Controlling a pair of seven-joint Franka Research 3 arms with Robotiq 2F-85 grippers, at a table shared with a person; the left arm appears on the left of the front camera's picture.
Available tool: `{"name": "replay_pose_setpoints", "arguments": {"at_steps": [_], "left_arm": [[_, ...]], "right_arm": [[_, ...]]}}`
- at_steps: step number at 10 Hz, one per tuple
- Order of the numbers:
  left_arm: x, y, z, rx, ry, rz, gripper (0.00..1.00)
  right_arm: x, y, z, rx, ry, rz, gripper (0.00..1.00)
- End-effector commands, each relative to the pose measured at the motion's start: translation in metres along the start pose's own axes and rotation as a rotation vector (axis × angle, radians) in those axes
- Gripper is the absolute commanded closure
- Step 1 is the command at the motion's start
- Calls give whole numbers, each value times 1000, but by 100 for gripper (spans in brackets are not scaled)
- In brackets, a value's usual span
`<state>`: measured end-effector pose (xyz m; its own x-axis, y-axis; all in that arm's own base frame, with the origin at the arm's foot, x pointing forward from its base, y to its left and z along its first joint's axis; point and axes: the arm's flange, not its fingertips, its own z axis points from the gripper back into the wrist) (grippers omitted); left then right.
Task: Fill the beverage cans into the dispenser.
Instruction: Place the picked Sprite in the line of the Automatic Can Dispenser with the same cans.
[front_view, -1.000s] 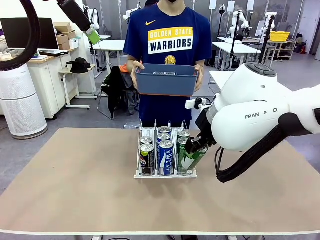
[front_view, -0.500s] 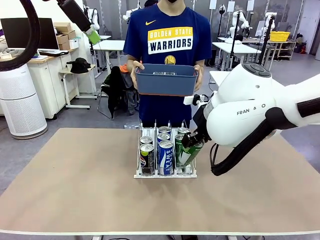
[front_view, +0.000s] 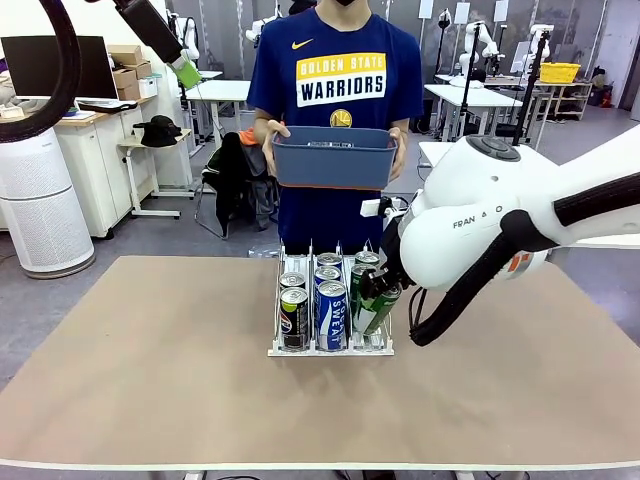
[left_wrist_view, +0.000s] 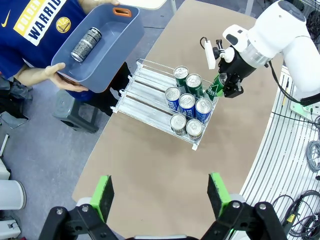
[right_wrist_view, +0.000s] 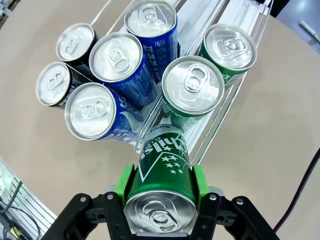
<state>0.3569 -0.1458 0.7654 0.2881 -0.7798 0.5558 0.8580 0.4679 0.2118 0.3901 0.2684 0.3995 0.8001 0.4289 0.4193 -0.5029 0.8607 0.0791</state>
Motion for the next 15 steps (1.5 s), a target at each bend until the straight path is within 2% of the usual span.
{"name": "replay_pose_setpoints", "arguments": {"at_steps": [1,3,6,7,8,9,10,11,14,15], "left_arm": [[-2,0,1,-6,5,-1,0],[-2,0,1,-6,5,-1,0],[-2,0,1,-6,5,-1,0],[-2,0,1,-6,5,-1,0],[-2,0,1,-6,5,-1,0],[-2,0,1,-6,5,-1,0],[-2,0,1,-6,5,-1,0],[-2,0,1,-6,5,-1,0],[-2,0,1,-6,5,-1,0],[-2,0,1,-6,5,-1,0]], "right_arm": [[21,-12,-7,3,25,44,42],[33,-14,-19,19,119,68,42],[46,-13,-22,19,210,123,42],[48,-14,-20,23,236,137,22],[49,-13,-19,21,245,131,22],[50,-9,-14,17,225,124,3],[49,-8,-2,13,202,131,18],[49,-9,6,13,188,135,0],[43,-5,27,8,111,102,0],[55,-4,16,19,166,120,0]]}}
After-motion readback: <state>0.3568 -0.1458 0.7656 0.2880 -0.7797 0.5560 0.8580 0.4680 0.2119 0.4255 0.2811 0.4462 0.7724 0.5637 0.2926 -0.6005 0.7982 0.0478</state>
